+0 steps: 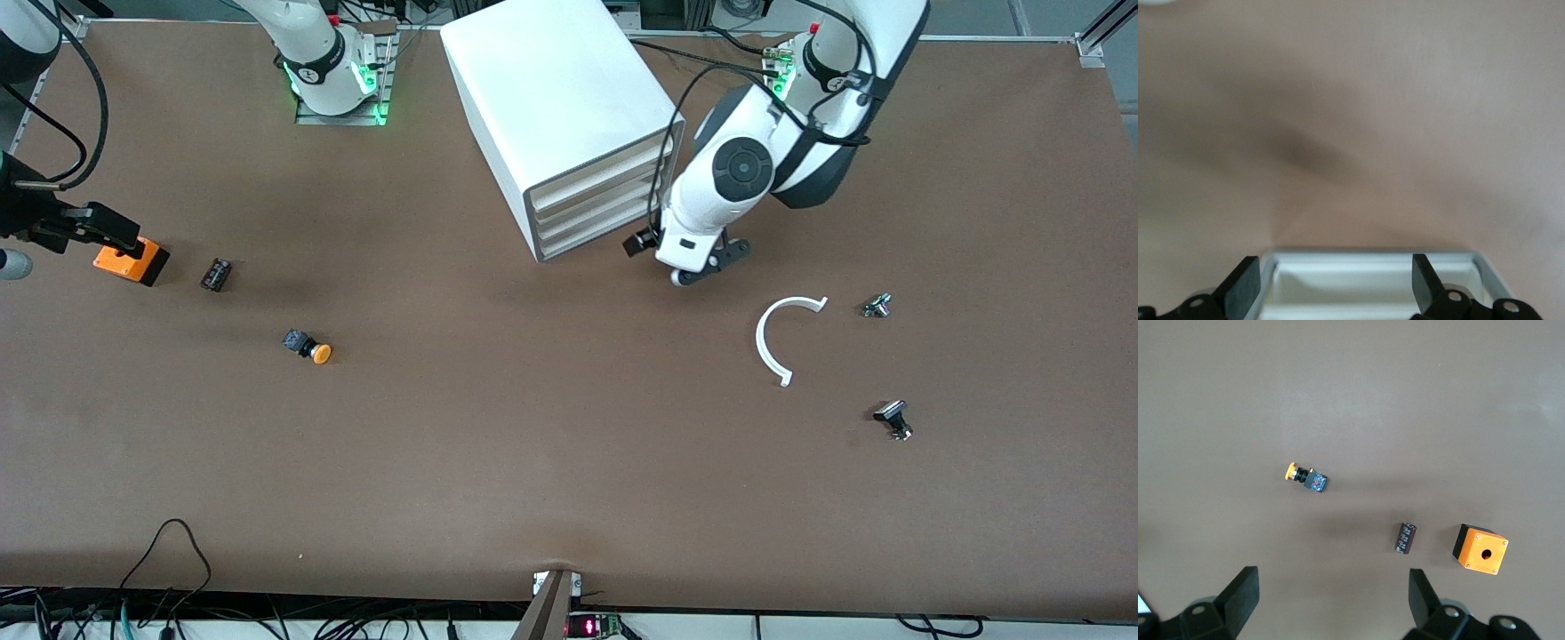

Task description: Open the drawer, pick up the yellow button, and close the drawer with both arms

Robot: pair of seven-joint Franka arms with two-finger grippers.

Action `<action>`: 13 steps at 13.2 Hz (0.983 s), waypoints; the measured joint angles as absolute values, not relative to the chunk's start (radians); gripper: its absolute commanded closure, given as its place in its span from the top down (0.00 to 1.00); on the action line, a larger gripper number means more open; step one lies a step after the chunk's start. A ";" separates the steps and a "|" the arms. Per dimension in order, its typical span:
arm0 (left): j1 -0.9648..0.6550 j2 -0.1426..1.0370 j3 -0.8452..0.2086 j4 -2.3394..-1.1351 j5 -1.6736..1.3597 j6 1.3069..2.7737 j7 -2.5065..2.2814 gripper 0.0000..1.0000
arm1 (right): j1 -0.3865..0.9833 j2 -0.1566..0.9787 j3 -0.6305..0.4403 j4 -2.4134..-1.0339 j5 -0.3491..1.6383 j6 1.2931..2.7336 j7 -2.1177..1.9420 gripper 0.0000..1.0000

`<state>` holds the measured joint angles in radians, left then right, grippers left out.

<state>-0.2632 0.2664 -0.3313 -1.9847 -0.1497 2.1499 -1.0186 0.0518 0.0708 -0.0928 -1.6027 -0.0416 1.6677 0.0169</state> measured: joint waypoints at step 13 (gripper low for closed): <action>0.047 0.088 -0.274 -1.675 0.042 1.767 -0.689 1.00 | 0.046 0.081 -0.092 -1.589 -0.036 1.671 0.001 0.99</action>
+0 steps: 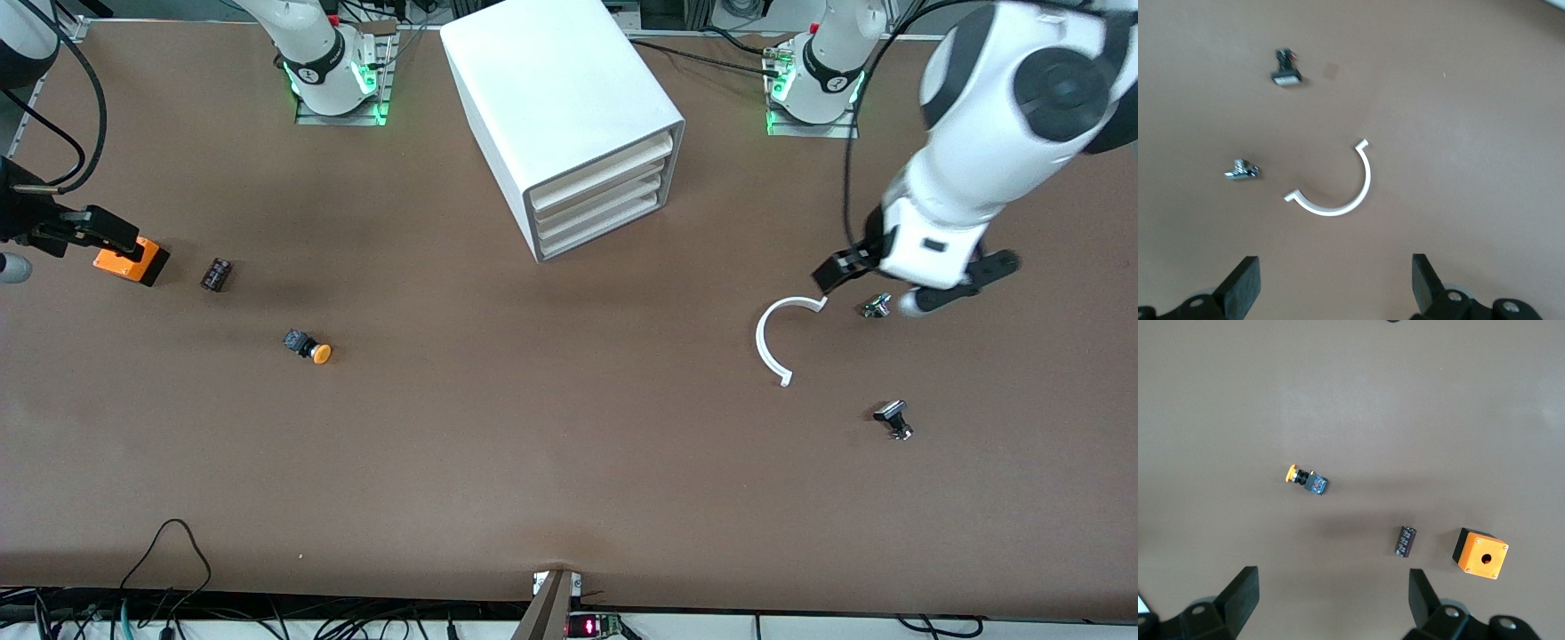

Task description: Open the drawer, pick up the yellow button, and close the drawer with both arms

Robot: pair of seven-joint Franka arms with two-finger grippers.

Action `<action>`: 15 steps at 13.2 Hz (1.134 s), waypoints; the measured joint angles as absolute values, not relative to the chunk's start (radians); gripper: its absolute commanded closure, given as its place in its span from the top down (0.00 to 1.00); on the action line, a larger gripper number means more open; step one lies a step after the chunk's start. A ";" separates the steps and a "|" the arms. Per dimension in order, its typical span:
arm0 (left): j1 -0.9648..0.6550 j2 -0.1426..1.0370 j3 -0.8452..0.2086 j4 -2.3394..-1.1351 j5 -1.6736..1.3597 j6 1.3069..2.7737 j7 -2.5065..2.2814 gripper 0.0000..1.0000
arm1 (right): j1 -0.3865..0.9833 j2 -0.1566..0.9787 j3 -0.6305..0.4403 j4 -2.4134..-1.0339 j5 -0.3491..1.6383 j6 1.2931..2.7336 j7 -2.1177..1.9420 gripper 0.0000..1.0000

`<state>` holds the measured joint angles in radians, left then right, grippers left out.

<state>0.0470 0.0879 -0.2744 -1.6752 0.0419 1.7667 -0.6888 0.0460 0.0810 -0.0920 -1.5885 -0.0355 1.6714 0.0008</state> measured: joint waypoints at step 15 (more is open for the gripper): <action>0.122 -0.004 -0.215 -1.685 0.001 1.726 -0.561 1.00 | 0.050 0.081 -0.081 -1.581 -0.036 1.670 -0.005 0.99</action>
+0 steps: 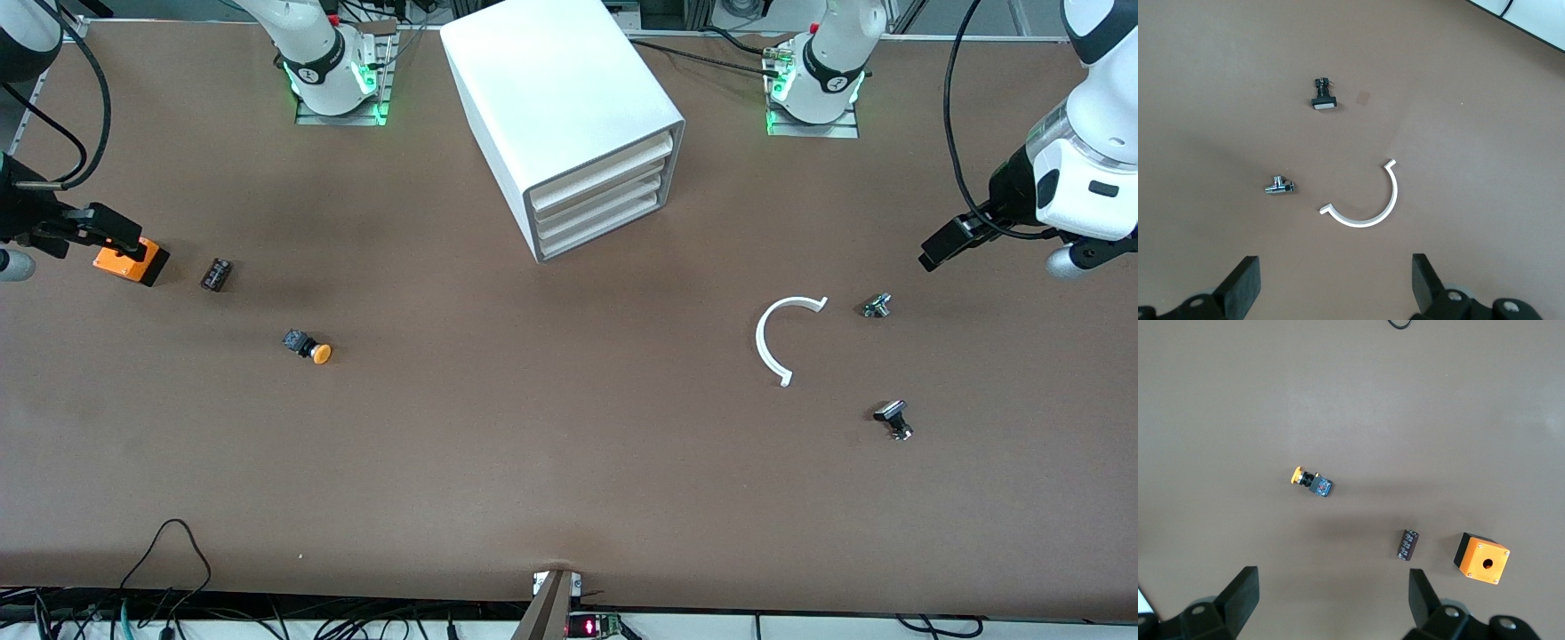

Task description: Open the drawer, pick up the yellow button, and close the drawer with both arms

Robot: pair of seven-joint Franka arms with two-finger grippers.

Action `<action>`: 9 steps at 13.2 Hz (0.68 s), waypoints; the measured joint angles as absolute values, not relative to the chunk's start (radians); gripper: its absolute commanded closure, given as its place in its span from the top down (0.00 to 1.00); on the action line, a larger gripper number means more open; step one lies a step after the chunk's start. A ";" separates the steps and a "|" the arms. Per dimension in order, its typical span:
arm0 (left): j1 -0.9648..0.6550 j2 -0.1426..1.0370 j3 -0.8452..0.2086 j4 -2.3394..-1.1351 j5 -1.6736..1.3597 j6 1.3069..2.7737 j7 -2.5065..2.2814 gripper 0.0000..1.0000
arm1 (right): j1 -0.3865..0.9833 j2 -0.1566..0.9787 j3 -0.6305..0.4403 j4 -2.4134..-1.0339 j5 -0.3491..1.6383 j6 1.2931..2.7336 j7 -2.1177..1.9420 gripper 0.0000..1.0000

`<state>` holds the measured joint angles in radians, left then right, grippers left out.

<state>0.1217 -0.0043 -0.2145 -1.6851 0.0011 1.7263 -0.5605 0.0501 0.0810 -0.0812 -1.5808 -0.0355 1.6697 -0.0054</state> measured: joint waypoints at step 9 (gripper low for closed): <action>0.121 0.009 -0.222 -1.680 0.001 1.725 -0.561 1.00 | 0.050 0.081 -0.081 -1.581 -0.036 1.668 -0.006 0.99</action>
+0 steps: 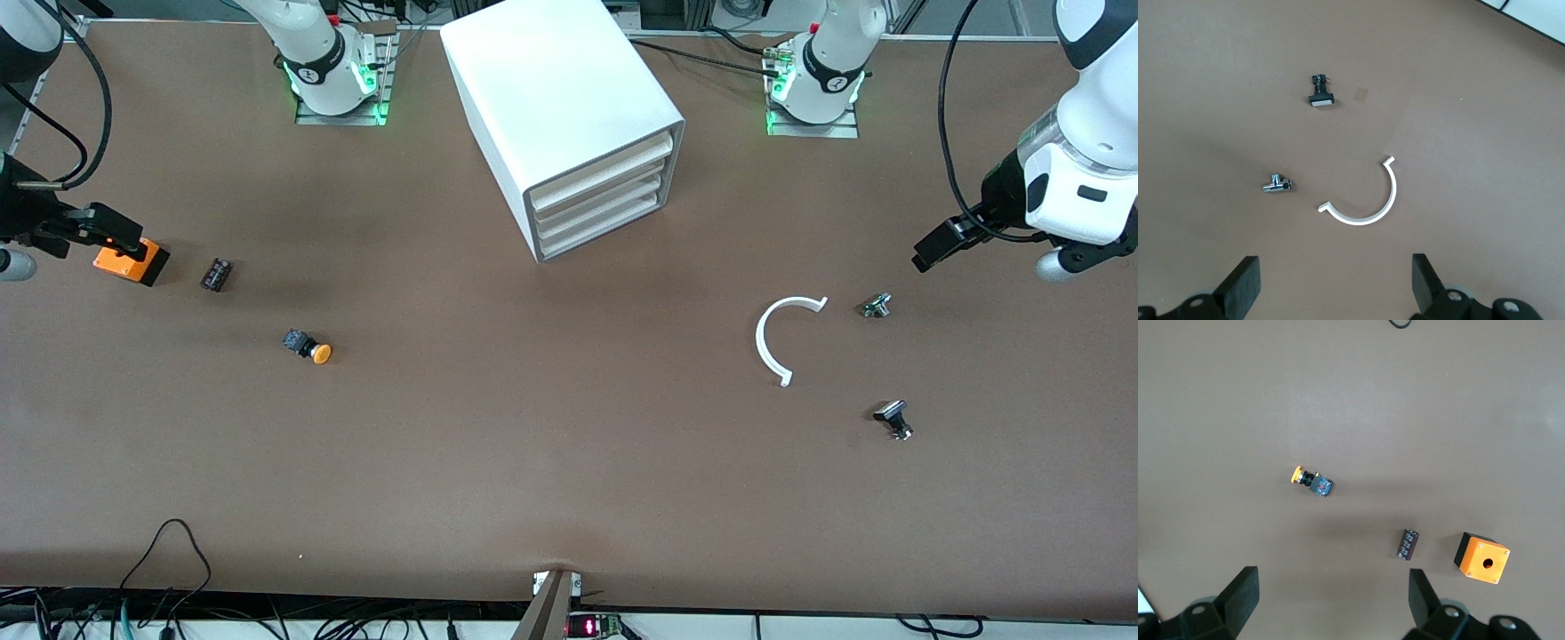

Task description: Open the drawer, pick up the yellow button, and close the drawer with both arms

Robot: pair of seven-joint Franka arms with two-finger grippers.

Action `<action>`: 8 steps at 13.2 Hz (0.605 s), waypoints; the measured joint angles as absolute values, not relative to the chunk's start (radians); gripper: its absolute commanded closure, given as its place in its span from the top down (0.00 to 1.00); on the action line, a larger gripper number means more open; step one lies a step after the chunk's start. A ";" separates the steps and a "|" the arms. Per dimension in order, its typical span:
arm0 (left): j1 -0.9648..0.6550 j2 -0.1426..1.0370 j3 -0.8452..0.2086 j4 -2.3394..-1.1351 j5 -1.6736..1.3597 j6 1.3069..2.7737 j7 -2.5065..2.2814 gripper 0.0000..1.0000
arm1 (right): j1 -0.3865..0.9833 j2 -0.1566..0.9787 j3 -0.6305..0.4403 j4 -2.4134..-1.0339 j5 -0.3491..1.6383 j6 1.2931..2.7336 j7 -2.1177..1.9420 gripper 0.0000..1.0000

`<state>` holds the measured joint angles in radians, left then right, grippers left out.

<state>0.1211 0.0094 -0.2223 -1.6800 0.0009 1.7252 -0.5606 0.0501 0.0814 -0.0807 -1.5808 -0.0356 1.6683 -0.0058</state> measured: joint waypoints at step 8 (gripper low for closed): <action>0.121 0.020 -0.222 -1.670 0.001 1.725 -0.561 1.00 | 0.050 0.082 -0.081 -1.581 -0.036 1.647 -0.006 0.99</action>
<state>0.1211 0.0202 -0.2223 -1.6698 0.0009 1.7252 -0.5606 0.0501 0.0818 -0.0807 -1.5809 -0.0357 1.6472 -0.0058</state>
